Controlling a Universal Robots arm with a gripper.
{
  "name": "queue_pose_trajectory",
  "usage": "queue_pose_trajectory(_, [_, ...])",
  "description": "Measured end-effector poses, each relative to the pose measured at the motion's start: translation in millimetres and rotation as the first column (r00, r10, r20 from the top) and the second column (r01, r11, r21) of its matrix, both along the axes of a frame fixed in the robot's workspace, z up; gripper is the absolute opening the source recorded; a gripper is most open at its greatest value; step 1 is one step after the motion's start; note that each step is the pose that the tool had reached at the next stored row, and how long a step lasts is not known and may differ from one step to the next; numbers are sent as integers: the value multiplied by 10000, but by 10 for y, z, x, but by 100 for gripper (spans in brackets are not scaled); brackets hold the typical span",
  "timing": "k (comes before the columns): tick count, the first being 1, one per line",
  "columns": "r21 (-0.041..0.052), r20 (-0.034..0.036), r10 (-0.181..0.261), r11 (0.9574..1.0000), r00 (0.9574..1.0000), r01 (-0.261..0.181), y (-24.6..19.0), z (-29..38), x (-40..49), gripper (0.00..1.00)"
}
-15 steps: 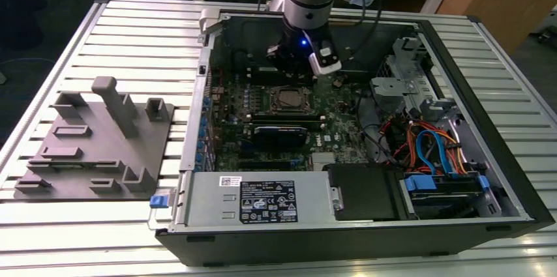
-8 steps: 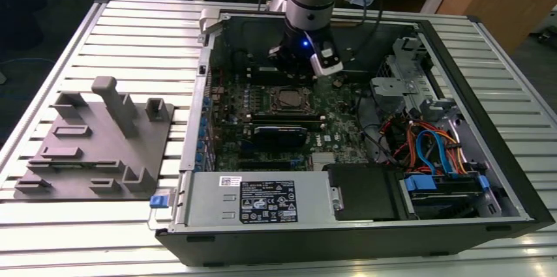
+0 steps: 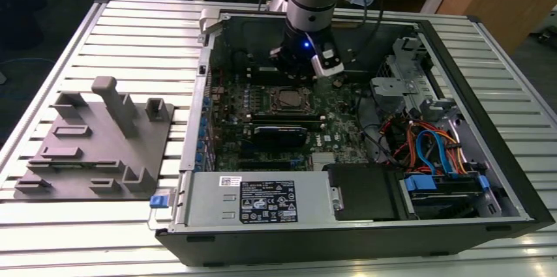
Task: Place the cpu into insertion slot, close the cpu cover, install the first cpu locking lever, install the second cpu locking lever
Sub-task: 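Install the first cpu locking lever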
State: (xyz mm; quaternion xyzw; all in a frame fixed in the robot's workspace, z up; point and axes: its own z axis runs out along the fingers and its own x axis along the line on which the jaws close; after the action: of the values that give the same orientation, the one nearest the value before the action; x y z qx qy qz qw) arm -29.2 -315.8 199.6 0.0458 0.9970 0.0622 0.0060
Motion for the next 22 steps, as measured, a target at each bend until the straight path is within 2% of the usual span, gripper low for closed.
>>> queue_pose_trajectory(11, [-1,0,0,10000,10000,0,1,-21,8,10])
queue_pose_trajectory(22, [1,0,0,10000,10000,0,1,2,8,10])
